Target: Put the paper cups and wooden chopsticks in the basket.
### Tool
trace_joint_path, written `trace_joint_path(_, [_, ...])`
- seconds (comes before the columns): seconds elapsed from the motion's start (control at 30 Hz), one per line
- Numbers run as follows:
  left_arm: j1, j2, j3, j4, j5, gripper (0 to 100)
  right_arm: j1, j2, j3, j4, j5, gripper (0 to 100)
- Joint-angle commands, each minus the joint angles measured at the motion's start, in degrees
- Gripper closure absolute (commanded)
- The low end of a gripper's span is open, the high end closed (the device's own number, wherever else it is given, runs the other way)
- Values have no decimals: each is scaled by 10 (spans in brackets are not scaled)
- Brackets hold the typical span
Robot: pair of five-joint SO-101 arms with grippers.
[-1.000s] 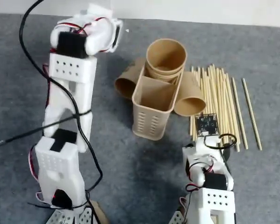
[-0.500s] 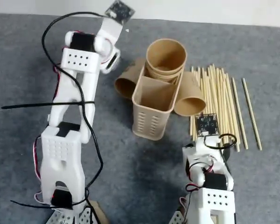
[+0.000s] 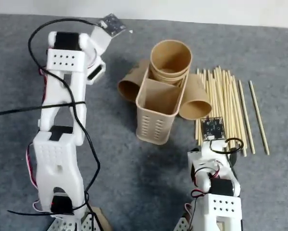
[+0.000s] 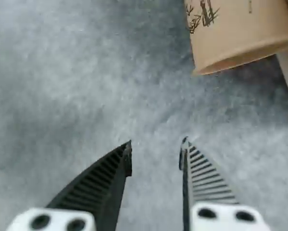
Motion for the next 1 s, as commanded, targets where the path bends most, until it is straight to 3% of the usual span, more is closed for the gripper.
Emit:
trace_joint_path(0.0, [15, -156, 102, 11, 53, 825, -1, -5, -1, -9, -3, 590])
trace_joint_path(0.17, [44, -383, 387, -17, 42, 824, -1, -5, -1, -9, -3, 590])
trace_joint_path(0.33, [25, -495, 666, -302, -33, 798, -1, -5, -1, -8, -3, 590])
trace_joint_path(0.47, [35, -499, 815, -582, -31, 762, -1, -5, -1, -8, -3, 590])
trace_joint_path(0.57, [58, -498, 856, -701, -31, 758, -1, -5, -1, -8, -3, 590])
trace_joint_path(0.77, [99, -483, 858, -738, -31, 758, -1, -5, -1, -9, -3, 590])
trace_joint_path(0.97, [97, -364, 805, -790, -30, 761, -1, -5, -1, -9, -3, 590])
